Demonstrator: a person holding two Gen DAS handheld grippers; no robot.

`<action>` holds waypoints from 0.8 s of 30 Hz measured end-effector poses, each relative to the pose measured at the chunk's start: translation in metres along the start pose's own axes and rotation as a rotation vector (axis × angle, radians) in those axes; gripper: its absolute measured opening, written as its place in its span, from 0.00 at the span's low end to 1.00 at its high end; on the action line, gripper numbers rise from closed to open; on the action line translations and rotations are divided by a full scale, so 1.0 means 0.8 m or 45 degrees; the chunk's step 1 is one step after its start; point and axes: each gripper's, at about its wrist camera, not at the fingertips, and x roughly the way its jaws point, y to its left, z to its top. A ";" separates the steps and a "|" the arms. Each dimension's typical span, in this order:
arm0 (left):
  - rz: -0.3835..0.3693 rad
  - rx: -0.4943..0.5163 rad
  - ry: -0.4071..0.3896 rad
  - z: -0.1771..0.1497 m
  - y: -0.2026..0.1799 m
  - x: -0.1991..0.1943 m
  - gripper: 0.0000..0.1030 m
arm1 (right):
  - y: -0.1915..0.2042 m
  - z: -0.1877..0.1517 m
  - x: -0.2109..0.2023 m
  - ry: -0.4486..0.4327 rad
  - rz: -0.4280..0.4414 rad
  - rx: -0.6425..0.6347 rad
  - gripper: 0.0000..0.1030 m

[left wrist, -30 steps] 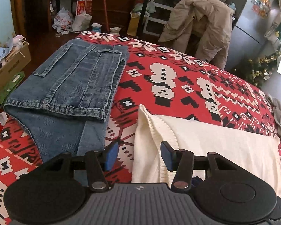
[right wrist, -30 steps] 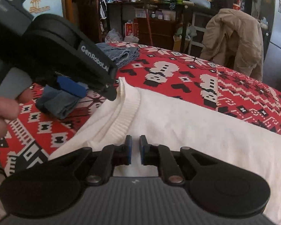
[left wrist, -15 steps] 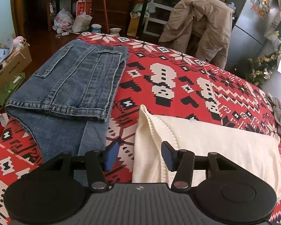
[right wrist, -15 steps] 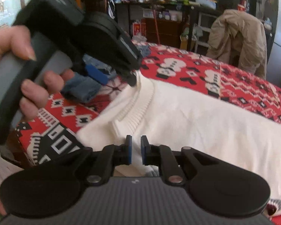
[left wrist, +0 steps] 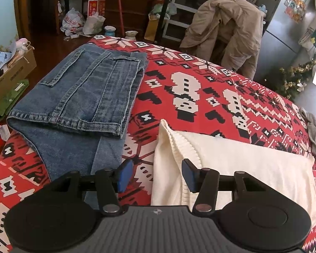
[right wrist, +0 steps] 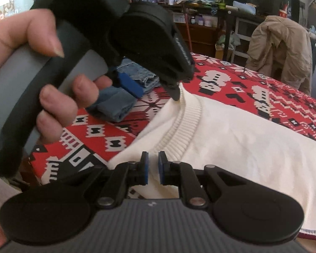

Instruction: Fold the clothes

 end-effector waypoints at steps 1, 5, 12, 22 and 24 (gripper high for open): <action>0.001 -0.002 -0.001 0.000 0.001 0.000 0.50 | 0.000 0.001 0.001 0.001 0.001 0.010 0.13; 0.001 -0.019 -0.006 0.000 0.004 -0.001 0.50 | -0.012 0.008 -0.009 -0.014 0.034 0.066 0.13; -0.039 -0.014 0.018 -0.003 -0.002 0.004 0.35 | -0.064 0.028 -0.007 -0.052 -0.089 0.120 0.14; -0.042 -0.009 0.046 -0.004 -0.004 0.012 0.32 | -0.076 0.030 0.032 -0.007 -0.148 0.112 0.12; -0.040 -0.018 0.045 -0.003 -0.002 0.012 0.32 | -0.071 0.024 0.032 0.006 -0.148 0.124 0.13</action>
